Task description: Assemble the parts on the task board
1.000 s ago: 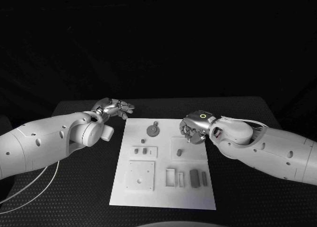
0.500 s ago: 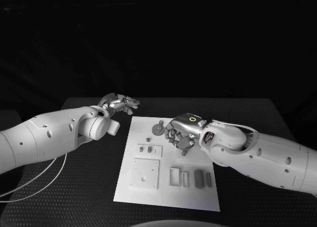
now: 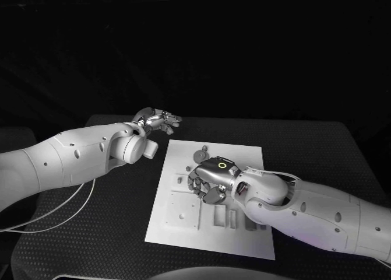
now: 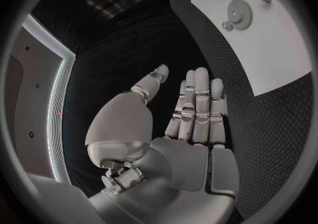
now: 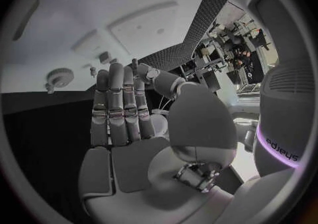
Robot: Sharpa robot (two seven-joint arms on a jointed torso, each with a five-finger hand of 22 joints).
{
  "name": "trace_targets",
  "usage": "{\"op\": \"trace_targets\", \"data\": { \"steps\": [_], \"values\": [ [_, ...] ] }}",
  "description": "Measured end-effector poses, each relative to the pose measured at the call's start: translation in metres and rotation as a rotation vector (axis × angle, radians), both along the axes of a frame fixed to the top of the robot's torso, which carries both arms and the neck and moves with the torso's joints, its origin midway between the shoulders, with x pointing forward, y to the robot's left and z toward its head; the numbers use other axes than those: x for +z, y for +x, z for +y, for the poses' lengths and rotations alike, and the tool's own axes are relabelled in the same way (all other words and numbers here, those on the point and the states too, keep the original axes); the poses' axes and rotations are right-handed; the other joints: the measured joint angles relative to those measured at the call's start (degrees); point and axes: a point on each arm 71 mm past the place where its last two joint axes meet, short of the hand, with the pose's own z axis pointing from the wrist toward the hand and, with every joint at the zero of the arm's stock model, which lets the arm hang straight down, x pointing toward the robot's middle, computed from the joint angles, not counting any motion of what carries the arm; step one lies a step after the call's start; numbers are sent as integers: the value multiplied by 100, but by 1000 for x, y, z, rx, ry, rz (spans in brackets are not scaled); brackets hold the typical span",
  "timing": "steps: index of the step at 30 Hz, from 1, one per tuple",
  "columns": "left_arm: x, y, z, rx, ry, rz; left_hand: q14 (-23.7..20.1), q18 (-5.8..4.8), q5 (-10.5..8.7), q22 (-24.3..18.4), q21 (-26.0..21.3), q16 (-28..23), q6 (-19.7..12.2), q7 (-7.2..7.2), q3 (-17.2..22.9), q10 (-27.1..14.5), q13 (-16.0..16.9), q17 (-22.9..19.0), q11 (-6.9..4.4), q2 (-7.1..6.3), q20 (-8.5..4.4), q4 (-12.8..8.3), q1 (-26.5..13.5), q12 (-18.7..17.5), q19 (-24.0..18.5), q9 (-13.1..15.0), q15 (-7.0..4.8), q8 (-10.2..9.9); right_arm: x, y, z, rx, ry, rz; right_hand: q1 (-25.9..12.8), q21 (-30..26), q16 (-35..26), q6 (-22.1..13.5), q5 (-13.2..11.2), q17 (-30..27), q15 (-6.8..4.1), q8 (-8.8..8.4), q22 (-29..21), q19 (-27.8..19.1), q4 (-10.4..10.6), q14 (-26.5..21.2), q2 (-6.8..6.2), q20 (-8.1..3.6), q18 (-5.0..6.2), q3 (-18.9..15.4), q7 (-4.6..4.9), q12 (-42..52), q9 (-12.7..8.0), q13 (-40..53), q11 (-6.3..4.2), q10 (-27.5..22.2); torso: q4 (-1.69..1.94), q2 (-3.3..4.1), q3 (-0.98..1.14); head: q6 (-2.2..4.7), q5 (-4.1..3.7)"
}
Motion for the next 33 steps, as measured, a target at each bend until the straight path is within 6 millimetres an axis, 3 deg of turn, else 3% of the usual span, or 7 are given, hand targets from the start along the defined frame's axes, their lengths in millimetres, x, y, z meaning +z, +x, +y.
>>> {"op": "trace_targets", "data": {
  "steps": [14, 23, 33],
  "values": [
    [1, 1, -7, -7, -8, 0, 0, 0, 0, 0, -23, -23, 0, 0, 0, 0, 0, 6, 0, 0, 0, 0, 0, 0, 0, -5, 0, 21, -24, -11, 12, 29, -32, 4, 0, 25, 0, 0, 50, 6, -3, -13, 17, 21, -16, 4, 0, -21, 0, -16, 0, -1, 20, 18, 0, 0, -2, 10, 7, -118, 182],
    [1, 1, -7, -6, -10, 1, 0, 0, -22, 5, -23, -23, 0, 0, -16, 0, -1, 13, 0, 0, 0, 16, 0, 0, 0, -11, 0, 21, -34, -11, 12, 26, -57, 7, -25, 24, 0, -1, 50, 11, -11, -22, 22, 21, -16, 13, 25, -21, 0, -16, 0, -1, 26, 26, 0, 0, -10, 10, 6, -165, 234],
    [1, 1, -9, -8, -12, 2, 0, 0, -22, 4, -23, -23, -20, 20, -16, 0, -4, 12, 0, 0, 0, 16, 0, 0, 0, -11, 0, 21, -40, -9, 10, 21, -75, 9, -25, 47, 0, -1, 50, 17, -9, -30, 29, 21, -31, 14, 24, -21, 0, -32, 0, -22, 34, 31, 0, 0, -13, 10, 7, -185, 240]
  ]
}}
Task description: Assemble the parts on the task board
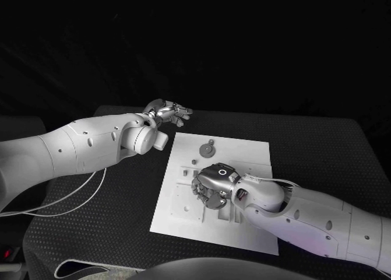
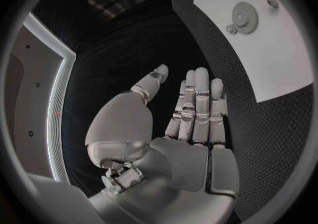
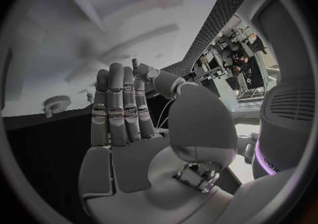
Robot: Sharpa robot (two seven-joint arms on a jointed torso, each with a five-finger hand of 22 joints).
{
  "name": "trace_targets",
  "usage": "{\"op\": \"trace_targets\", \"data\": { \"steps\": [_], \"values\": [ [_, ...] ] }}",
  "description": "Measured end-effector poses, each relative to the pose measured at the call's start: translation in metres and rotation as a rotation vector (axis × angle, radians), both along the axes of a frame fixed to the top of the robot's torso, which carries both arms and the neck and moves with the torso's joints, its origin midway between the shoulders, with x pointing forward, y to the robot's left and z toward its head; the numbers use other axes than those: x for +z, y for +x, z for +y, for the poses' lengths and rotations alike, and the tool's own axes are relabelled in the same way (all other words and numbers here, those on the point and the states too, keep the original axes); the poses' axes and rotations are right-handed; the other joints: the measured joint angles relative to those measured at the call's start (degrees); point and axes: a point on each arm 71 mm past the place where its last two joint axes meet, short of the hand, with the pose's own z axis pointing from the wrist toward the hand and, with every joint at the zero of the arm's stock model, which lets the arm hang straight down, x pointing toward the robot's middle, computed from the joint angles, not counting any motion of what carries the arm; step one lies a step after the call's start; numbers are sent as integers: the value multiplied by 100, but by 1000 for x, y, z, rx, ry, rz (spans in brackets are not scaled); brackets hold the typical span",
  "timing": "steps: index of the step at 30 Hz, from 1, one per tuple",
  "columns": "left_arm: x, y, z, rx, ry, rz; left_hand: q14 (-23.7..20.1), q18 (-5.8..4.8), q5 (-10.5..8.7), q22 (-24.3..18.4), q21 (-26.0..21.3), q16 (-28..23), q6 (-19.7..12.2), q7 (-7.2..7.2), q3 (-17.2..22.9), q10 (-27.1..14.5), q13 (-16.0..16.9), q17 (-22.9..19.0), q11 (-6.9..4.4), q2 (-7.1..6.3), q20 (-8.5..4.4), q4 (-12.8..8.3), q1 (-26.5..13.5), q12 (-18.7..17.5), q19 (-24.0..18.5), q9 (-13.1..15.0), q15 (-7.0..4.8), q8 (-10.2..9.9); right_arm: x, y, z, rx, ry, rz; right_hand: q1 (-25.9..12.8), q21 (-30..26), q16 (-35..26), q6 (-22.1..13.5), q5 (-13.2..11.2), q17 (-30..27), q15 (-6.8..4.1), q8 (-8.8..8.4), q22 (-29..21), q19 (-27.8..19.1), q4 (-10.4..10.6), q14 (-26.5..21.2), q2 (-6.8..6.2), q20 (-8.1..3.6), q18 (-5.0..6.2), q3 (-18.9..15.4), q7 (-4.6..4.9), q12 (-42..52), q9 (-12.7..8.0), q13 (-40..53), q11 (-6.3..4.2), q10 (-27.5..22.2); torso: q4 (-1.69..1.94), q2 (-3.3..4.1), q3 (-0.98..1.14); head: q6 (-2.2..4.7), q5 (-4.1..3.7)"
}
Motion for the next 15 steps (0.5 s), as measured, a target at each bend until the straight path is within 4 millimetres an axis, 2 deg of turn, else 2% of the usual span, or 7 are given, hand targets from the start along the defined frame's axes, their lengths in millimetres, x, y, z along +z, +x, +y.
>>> {"op": "trace_targets", "data": {
  "steps": [15],
  "values": [
    [0, 0, -1, -1, -1, 0, 0, 0, 0, -1, 0, 0, 0, 0, 0, 0, 1, 5, 0, 0, 0, 0, 0, 0, 0, -5, 0, 0, -6, -4, 3, 8, -7, 9, 1, 0, 0, -1, -1, 0, 9, -4, 5, 0, 0, 7, -1, 0, 0, 0, 0, 0, 0, 3, 0, 0, 0, -4, 4, -17, 9]
  ]
}}
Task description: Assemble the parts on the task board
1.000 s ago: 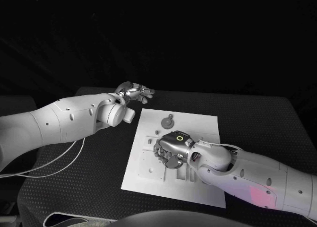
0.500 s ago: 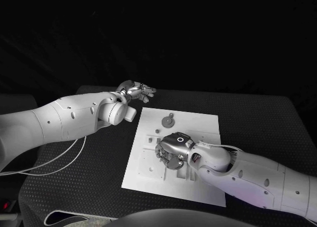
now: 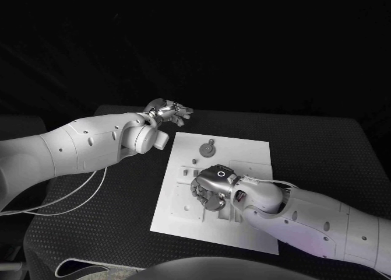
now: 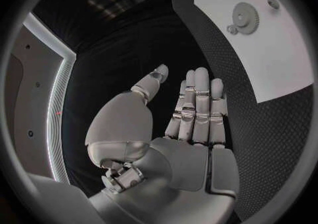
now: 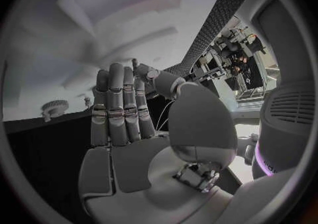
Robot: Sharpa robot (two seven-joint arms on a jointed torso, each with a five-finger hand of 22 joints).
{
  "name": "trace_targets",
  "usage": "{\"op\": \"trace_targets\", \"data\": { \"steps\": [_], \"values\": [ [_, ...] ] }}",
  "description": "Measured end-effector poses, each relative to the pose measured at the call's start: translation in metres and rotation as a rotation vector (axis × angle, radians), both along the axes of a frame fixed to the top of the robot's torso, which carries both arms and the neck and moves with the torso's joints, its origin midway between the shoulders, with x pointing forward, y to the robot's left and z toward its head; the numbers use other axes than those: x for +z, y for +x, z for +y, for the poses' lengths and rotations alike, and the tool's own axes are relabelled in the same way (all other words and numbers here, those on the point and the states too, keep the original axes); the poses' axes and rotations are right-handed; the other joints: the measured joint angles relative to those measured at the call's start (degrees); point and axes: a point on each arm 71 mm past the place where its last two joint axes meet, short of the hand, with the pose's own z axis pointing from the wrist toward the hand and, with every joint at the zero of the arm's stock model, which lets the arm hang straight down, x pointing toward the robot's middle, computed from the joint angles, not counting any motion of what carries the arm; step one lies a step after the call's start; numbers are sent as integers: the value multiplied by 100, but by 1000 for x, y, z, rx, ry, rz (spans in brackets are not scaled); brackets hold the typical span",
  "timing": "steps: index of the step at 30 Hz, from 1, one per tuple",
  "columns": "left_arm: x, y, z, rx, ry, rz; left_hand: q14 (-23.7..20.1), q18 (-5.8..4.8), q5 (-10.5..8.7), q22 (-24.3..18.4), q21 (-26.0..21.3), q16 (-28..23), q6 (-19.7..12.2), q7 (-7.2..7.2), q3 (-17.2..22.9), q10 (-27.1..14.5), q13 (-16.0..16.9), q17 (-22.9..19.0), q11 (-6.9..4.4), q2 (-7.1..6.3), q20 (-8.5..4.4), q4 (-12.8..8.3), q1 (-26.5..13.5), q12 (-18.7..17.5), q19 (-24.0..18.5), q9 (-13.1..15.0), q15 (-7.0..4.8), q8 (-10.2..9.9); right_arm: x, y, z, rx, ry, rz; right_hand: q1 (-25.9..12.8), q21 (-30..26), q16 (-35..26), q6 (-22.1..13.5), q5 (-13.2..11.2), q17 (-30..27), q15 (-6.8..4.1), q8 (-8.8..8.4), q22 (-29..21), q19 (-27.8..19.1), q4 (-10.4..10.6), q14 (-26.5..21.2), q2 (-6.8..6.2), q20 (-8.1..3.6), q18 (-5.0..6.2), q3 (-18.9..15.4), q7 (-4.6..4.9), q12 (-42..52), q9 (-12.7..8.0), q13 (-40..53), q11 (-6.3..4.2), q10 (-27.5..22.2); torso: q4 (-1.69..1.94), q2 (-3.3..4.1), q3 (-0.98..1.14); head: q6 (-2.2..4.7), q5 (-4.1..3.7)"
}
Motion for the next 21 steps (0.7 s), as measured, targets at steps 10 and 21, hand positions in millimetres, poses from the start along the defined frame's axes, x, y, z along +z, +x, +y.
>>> {"op": "trace_targets", "data": {
  "steps": [10, 21],
  "values": [
    [0, 0, -1, -2, -1, 0, 0, 0, 0, 4, 0, 0, 0, 0, 0, -21, 0, 5, 20, 0, 0, 0, 0, 0, 0, 0, 0, 0, -1, 1, 1, -2, 4, -6, -23, 0, 0, -18, 0, 5, 3, -16, -1, 0, -17, -1, 23, 0, 1, 17, -1, 0, 8, 6, 0, 0, 0, 0, 4, -10, 19],
    [0, 0, -1, -2, -2, 0, 0, 0, 0, 4, -22, -22, 0, 0, 0, -21, 0, 10, 20, 0, 0, 0, 0, 0, 0, -5, 0, 0, -2, 0, -1, -13, 12, -26, -23, 0, 26, 17, -1, 11, -22, -17, 11, 0, -33, 1, 23, -1, 0, 33, -7, -6, 25, 23, -2, 43, 3, 1, 7, -15, 33]
  ]
}}
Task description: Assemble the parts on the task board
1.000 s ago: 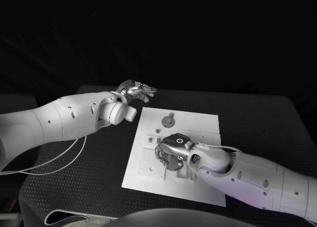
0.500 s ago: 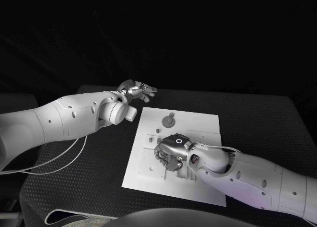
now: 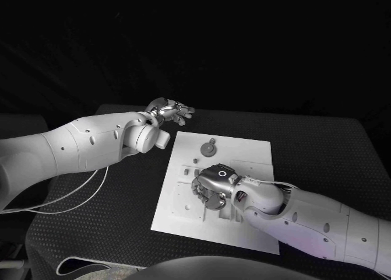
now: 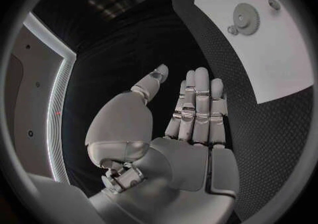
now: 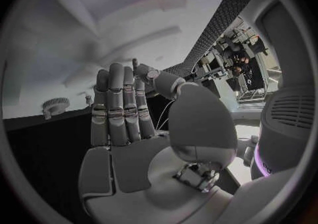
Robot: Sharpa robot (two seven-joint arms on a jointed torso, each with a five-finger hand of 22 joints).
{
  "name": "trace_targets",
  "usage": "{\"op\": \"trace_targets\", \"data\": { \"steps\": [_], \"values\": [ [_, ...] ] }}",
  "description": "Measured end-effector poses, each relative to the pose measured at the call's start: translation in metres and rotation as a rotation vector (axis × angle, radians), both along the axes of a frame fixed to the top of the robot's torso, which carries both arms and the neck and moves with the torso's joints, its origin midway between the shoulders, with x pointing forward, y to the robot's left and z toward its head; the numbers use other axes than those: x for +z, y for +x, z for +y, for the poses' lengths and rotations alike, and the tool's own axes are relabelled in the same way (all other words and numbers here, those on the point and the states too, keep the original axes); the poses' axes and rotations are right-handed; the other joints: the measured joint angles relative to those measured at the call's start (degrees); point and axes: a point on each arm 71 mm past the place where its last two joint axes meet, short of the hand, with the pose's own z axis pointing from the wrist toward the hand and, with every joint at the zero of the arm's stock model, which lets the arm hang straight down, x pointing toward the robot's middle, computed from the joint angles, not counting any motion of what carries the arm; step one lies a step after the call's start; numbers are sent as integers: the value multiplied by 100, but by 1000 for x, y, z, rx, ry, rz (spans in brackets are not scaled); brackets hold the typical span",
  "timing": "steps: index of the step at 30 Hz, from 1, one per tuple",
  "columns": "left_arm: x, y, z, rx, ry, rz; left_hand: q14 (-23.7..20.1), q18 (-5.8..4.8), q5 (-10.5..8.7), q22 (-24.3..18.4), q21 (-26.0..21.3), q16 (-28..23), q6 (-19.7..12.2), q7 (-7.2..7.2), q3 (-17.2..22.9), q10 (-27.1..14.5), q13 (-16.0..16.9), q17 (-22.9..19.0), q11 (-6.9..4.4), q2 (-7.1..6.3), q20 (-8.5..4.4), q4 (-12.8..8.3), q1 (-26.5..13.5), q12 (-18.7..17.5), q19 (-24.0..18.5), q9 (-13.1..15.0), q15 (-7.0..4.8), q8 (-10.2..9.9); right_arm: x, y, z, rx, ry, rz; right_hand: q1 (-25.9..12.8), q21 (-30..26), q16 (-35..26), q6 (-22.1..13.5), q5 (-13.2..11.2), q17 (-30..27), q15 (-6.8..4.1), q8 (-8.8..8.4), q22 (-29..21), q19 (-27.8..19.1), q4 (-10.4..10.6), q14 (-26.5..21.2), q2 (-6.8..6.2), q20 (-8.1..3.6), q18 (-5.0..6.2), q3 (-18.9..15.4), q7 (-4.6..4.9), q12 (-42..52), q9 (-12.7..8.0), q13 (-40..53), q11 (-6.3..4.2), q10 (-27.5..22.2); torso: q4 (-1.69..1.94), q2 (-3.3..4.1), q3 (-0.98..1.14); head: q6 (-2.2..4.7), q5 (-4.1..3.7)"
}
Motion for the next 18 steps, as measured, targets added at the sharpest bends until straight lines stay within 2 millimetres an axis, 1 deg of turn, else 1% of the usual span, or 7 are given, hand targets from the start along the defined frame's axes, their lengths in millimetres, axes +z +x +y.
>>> {"op": "trace_targets", "data": {
  "steps": [2, 16, 18],
  "values": [
    [0, 0, 0, 0, 0, 0, 0, 0, 0, 0, 0, 0, 0, 0, 0, 0, 0, 0, 0, 0, 0, 0, 0, 0, 0, 0, 0, 0, 0, 0, 0, -1, -1, -2, -8, 0, 0, 2, 0, 2, 0, 0, 6, 21, 0, 0, -8, -20, 0, 0, 2, 0, 3, 2, 0, 0, 0, 0, -1, -4, 5],
    [0, 0, 0, 1, 1, 1, 0, 0, 0, 4, 0, 0, 0, 0, 0, 0, -5, 5, 0, 0, 0, 0, 0, 0, 0, -6, 0, 0, -1, 1, -3, -7, -6, -5, -14, 21, 0, 1, -22, 10, 1, -16, 6, 21, 0, -1, -15, -20, 0, 0, 2, 0, 18, 8, 0, -1, -3, 0, -3, -30, 27],
    [0, 0, 1, 1, 1, 1, 0, 0, 0, 4, 0, 0, 0, 0, 0, 1, -5, 5, -1, 0, 0, 0, 0, 0, 0, -6, 0, 0, -1, 2, -3, -7, -7, -5, -14, 21, 0, 0, -22, 10, 1, -16, 12, 21, 0, -1, -15, -20, 0, 0, 1, 0, 17, 8, 0, -1, -3, 0, -6, -34, 27]
  ]
}}
